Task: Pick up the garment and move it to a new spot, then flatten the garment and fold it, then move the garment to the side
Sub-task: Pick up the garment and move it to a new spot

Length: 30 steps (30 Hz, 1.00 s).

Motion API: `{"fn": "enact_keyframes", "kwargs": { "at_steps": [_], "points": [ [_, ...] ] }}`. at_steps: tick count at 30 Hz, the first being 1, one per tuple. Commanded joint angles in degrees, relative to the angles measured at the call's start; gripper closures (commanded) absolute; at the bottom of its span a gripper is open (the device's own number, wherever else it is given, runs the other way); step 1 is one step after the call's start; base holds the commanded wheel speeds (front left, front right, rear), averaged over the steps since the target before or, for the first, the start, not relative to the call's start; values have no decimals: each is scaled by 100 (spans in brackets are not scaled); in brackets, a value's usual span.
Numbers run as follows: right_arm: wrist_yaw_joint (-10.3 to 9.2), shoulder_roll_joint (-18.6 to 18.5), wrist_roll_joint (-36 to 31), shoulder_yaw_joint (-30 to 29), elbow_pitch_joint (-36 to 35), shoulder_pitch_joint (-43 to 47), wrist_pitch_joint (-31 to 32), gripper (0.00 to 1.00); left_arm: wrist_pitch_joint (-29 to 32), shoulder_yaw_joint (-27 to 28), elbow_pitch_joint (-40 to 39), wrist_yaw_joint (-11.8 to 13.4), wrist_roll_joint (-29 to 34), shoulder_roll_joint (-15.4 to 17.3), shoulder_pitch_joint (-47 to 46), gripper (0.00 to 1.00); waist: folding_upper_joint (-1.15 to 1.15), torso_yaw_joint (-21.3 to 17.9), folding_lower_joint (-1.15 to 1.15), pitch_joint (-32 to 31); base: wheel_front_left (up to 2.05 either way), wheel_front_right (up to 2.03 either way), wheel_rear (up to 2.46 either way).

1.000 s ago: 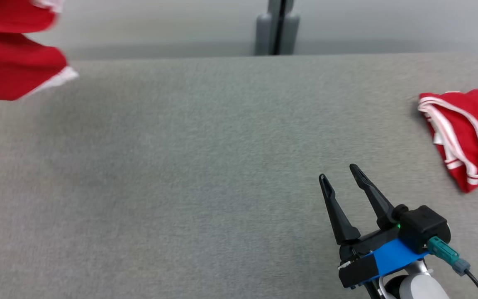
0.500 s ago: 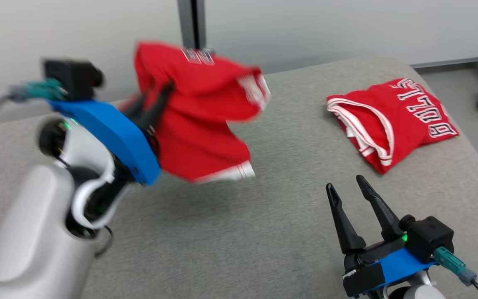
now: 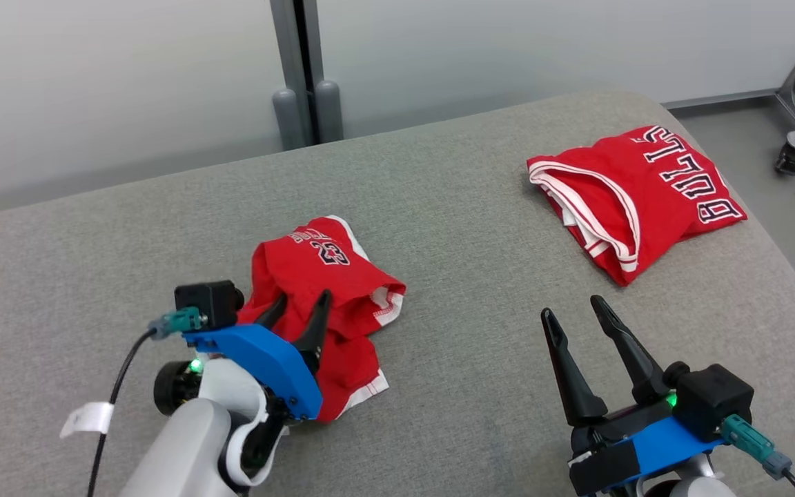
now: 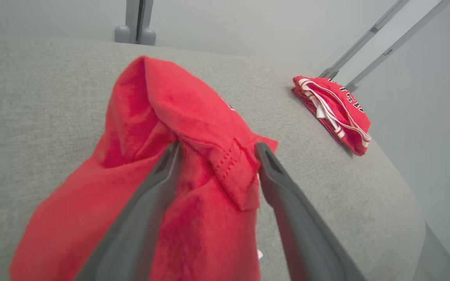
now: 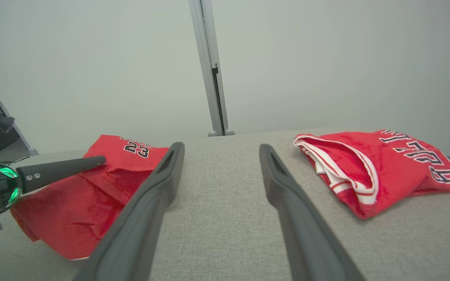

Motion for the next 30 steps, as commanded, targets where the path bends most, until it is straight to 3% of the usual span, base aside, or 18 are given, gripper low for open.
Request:
{"fn": "enact_keyframes", "kwargs": {
  "at_steps": [1,6,10,18,30],
  "points": [
    [1,-2,-41,-43,1,40,26,0,-284,37,65,-115,-108,-139,131,0,0,99,0,-39,0,0,0],
    [1,-4,-140,-113,-30,144,106,0,-1093,105,28,-328,-163,-313,490,0,0,453,0,-194,0,0,0],
    [1,-5,-171,-185,-89,185,151,0,-1588,44,-168,-379,75,-192,699,0,0,687,0,-290,0,0,0],
    [1,-5,-222,-469,-212,388,267,0,-2485,287,-750,-111,533,226,1331,0,0,1186,0,-530,0,0,0],
    [1,-5,-73,-986,24,688,209,0,-2672,780,-1469,491,1319,803,2058,0,0,1484,0,-699,0,0,0]
  ]
}}
